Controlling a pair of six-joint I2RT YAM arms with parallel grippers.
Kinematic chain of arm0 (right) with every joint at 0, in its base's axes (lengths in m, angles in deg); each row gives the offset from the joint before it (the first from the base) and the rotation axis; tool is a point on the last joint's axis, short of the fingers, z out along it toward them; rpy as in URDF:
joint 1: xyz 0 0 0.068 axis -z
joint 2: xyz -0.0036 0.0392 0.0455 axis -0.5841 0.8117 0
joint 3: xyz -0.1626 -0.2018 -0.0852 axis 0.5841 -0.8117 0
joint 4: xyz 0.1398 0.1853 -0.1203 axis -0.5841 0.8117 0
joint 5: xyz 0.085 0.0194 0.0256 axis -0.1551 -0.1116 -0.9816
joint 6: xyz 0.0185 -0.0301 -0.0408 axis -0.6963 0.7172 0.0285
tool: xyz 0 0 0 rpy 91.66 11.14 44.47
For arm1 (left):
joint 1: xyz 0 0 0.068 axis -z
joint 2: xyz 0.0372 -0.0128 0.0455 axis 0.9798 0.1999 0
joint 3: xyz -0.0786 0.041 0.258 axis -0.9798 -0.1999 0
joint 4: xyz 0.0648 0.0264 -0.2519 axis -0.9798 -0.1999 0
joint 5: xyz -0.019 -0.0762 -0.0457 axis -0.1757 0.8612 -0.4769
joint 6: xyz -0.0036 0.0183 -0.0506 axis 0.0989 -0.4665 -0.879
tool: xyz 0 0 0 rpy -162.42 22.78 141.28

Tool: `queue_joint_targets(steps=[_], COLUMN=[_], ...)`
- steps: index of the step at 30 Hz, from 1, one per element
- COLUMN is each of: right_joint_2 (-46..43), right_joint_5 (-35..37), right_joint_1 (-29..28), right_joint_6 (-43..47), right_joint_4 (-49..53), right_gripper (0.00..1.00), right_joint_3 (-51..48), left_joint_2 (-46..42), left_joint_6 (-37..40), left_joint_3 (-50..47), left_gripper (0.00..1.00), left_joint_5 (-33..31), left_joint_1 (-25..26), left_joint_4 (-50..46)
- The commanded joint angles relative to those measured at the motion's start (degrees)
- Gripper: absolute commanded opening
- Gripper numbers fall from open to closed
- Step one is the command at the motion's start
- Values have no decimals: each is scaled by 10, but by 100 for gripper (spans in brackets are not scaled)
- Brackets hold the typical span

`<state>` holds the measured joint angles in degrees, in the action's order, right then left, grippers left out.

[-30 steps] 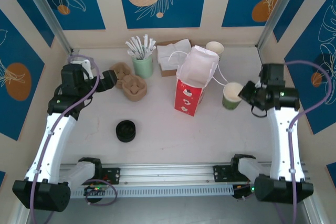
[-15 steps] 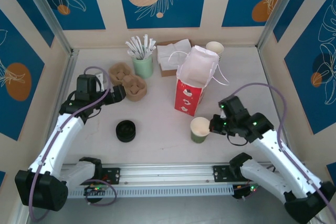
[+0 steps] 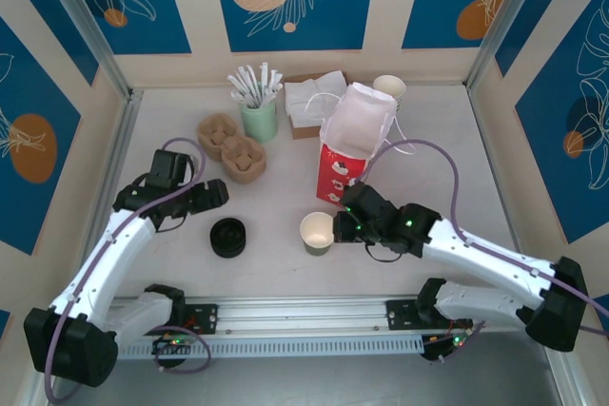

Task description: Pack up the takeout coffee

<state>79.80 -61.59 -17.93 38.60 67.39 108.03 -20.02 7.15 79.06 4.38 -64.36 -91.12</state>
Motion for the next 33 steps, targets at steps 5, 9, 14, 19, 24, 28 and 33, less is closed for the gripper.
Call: queue_joint_targets(steps=[5,9,14,19,24,28,33], right_joint_2=[87,114,122,128,127,127,130], right_joint_5=[30,33,28,21,12,9,1], right_joint_1=[-4,-3,5,13,28,31,36], right_joint_6=[-24,-24,-24,-25,-28,-28,-30], right_joint_4=[-20,-21,-30,-39,-46,-54,-56], right_gripper=[0,0,5,6,8,15,30], right_joint_3=[61,77,79,75,66,61,60], left_joint_2=[-17,-8,14,28,37,42,53], left_joint_6=[-31,-44,-49,-48,-47,-48,-50], left_joint_3=[-37,-45,-54,-52,-61,-65,-67], left_gripper=[76,66,53,52,52,52,44], left_joint_5=[-20,-18,-28,-46,-48,-49,-60], left_joint_1=[25,48,75,88,91,93,100], left_joint_4=[-65,-60,-50,-48,-37,-30,-29])
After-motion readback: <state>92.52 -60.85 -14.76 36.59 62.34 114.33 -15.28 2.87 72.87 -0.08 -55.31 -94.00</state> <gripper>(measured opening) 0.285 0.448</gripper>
